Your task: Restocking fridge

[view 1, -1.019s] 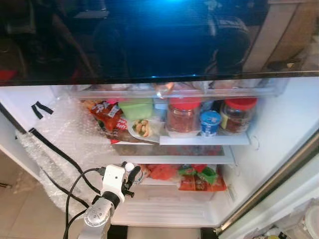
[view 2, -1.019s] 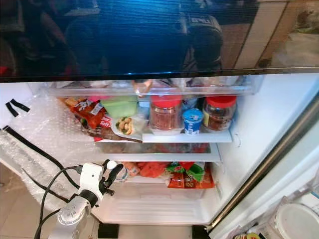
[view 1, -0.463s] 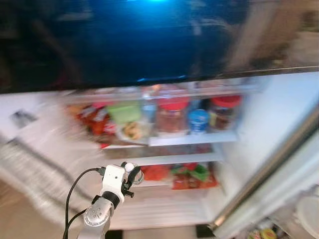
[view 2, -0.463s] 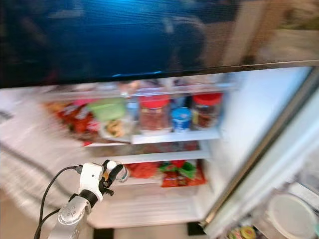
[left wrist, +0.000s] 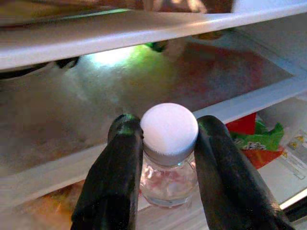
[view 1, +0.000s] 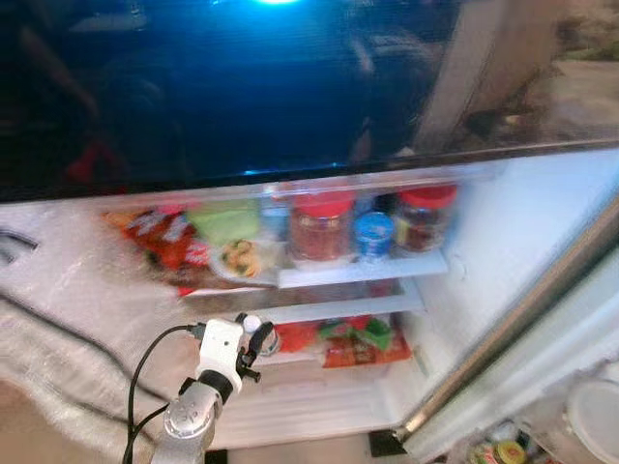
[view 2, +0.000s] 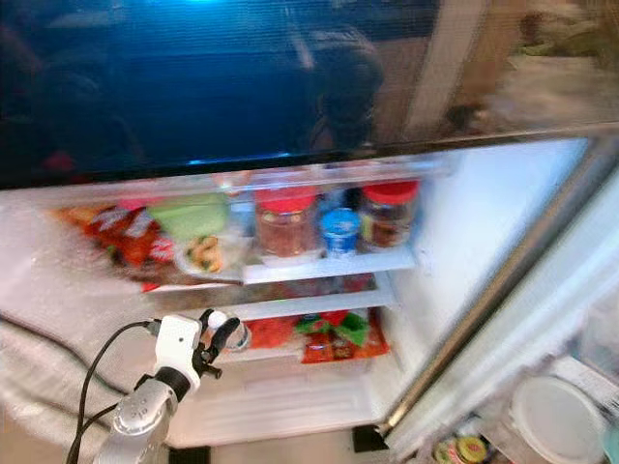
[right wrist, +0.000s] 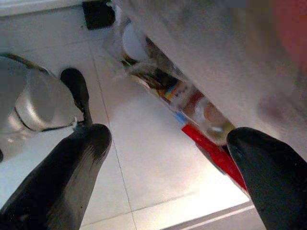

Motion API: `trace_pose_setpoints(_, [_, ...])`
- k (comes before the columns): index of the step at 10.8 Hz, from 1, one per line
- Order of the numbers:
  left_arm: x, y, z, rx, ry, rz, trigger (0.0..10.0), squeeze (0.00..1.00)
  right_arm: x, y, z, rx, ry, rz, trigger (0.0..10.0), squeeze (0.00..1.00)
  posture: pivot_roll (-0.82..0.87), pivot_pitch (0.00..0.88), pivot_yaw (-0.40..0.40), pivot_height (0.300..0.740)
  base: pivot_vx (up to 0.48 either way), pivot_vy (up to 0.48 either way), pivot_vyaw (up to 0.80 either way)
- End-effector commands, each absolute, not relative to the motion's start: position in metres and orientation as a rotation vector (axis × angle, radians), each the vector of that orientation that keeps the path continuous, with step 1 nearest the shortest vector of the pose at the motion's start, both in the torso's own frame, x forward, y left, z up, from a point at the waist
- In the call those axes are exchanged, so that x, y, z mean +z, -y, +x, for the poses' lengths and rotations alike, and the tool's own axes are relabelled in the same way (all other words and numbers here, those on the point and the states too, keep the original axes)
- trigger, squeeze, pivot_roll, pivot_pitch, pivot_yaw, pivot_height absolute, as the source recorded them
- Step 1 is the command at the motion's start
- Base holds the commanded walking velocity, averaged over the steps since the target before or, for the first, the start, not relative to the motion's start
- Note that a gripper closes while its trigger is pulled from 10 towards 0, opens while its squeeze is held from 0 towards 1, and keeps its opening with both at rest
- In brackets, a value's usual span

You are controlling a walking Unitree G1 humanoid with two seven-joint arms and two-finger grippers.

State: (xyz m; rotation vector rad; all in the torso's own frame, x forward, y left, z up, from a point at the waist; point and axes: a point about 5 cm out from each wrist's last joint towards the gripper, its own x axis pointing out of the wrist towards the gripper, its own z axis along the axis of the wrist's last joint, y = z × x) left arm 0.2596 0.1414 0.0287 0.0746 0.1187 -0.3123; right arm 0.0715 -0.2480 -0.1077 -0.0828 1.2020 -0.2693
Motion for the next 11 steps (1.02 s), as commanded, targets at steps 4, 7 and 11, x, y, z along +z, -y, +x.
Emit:
trace_pose_setpoints(4, [0.029, -0.142, 0.258, -0.312, -0.111, 0.071, 10.0, 0.0, -0.108, 0.247, 0.07, -0.275, -1.197, -0.036, 10.0, 0.0, -0.05, 0.027, 0.023, 0.74, 0.0, 0.0, 0.0])
trace_pose_setpoints(7, [0.029, -0.143, 0.259, -0.312, -0.112, 0.076, 10.0, 0.0, -0.11, 0.241, 0.071, -0.226, -1.227, -0.046, 10.0, 0.0, -0.05, 0.026, 0.026, 0.721, 0.0, 0.0, 0.0])
trace_pose_setpoints(11, [0.029, -0.143, 0.259, -0.313, -0.113, 0.079, 10.0, 0.0, -0.111, 0.236, 0.073, -0.191, -1.23, -0.051, 10.0, 0.0, -0.05, 0.019, 0.031, 0.636, 0.0, 0.0, 0.0])
